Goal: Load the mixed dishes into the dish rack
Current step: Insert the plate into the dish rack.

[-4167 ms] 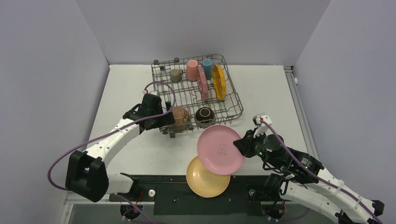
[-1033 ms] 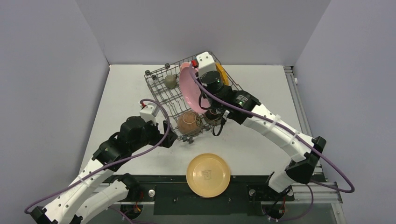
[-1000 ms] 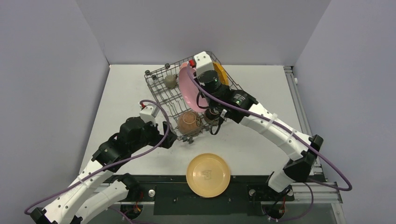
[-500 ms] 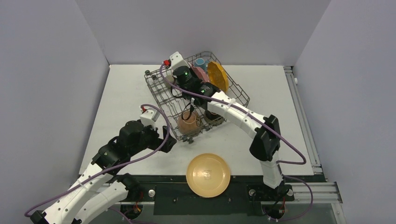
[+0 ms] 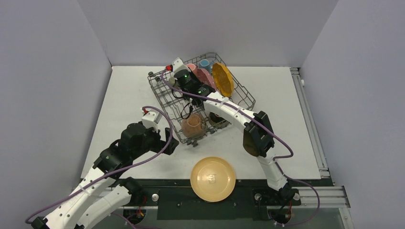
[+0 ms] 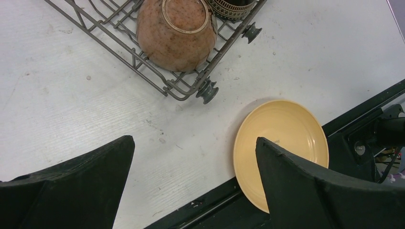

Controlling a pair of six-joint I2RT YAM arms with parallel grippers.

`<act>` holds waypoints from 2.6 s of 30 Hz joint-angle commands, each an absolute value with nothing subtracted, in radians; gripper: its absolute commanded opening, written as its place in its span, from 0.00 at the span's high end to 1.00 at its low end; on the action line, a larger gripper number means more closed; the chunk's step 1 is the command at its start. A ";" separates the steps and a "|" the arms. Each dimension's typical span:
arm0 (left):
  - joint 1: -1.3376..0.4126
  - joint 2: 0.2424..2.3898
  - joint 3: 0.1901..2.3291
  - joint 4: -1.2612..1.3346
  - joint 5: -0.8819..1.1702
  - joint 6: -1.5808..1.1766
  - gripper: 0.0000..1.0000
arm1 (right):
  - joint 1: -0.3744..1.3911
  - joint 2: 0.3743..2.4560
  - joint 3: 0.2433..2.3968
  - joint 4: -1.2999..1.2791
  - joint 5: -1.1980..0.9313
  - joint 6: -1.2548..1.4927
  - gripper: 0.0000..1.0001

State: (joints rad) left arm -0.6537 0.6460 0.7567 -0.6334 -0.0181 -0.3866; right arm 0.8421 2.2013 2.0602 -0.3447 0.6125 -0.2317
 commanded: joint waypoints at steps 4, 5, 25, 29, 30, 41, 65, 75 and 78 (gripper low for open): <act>-0.611 0.641 0.761 -0.603 -0.001 -0.370 0.04 | 0.835 2.197 2.074 -0.277 0.594 -0.206 1.00; -0.608 0.638 0.761 -0.600 0.000 -0.370 0.04 | 0.836 2.197 2.072 -0.275 0.593 -0.203 1.00; -0.577 0.646 0.756 -0.593 0.045 -0.367 0.04 | 0.854 2.216 2.002 -0.296 0.546 -0.078 1.00; -0.577 0.641 0.754 -0.590 0.044 -0.368 0.04 | 0.864 2.217 1.973 -0.289 0.566 -0.062 1.00; -0.577 0.638 0.754 -0.591 0.044 -0.368 0.04 | 0.869 2.222 1.971 -0.290 0.569 -0.060 0.98; -0.575 0.638 0.755 -0.592 0.041 -0.370 0.04 | 0.877 2.249 1.983 -0.300 0.590 -0.018 0.64; -0.575 0.636 0.753 -0.593 0.038 -0.371 0.04 | 0.884 2.133 2.031 -0.309 0.577 0.041 0.51; -0.579 0.651 0.749 -0.584 0.061 -0.386 0.04 | 0.926 1.849 1.787 -0.288 0.463 0.129 0.48; -0.610 0.673 0.748 -0.586 0.060 -0.423 0.04 | 0.931 1.698 1.624 -0.274 0.409 0.198 0.48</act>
